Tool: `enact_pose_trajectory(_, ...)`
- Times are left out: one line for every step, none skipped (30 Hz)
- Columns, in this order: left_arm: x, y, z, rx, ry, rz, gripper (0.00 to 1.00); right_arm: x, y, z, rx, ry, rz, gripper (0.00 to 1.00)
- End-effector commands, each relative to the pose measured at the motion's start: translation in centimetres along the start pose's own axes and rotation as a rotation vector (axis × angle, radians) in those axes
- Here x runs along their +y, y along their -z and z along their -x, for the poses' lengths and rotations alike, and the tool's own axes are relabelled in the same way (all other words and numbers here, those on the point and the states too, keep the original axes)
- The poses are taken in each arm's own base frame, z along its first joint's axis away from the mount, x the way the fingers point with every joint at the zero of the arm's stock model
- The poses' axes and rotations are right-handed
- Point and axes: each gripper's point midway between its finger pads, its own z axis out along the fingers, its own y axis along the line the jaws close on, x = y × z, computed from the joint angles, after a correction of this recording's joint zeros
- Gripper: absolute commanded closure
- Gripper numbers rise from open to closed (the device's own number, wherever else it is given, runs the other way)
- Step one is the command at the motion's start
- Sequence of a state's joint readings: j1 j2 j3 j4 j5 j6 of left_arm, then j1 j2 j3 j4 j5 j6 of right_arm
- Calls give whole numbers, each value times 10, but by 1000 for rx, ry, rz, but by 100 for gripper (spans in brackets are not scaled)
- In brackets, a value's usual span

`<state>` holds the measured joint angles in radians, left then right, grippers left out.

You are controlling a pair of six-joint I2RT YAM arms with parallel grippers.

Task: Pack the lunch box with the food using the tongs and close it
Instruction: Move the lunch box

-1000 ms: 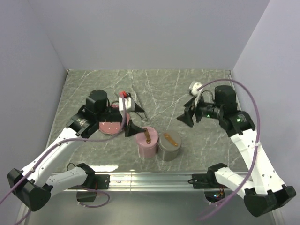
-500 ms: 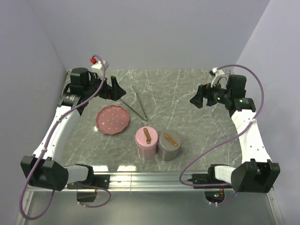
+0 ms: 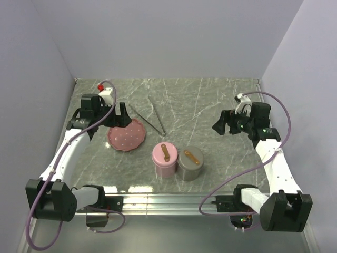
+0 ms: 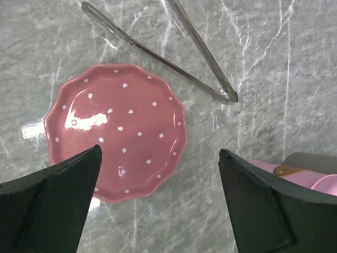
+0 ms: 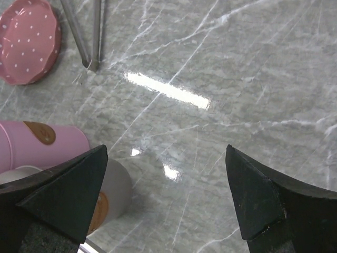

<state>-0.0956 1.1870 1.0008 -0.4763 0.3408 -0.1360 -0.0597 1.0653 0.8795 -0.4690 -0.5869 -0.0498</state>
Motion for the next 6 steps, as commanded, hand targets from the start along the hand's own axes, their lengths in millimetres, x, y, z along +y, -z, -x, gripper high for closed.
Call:
enact_pose_trajectory(-1, 8, 16, -83, -34, 13, 1, 5, 6, 16, -78, 28, 4, 0)
enact_pose_trajectory(-1, 10, 16, -92, -32, 15, 1, 5, 6, 15, -78, 26, 5, 0)
enact_pose_trajectory(-1, 11, 17, -98, -31, 18, 1, 6, 7, 14, -76, 26, 7, 0)
enact_pose_trajectory(-1, 12, 18, -103, -27, 23, 1, 7, 7, 13, -76, 28, 9, 0)
enact_pose_trajectory(-2, 13, 20, -112, -29, 20, 0, 7, 8, 13, -78, 32, 9, 0)
enact_pose_trajectory(-3, 14, 21, -113, -28, 19, 0, 8, 8, 12, -78, 32, 12, 0)
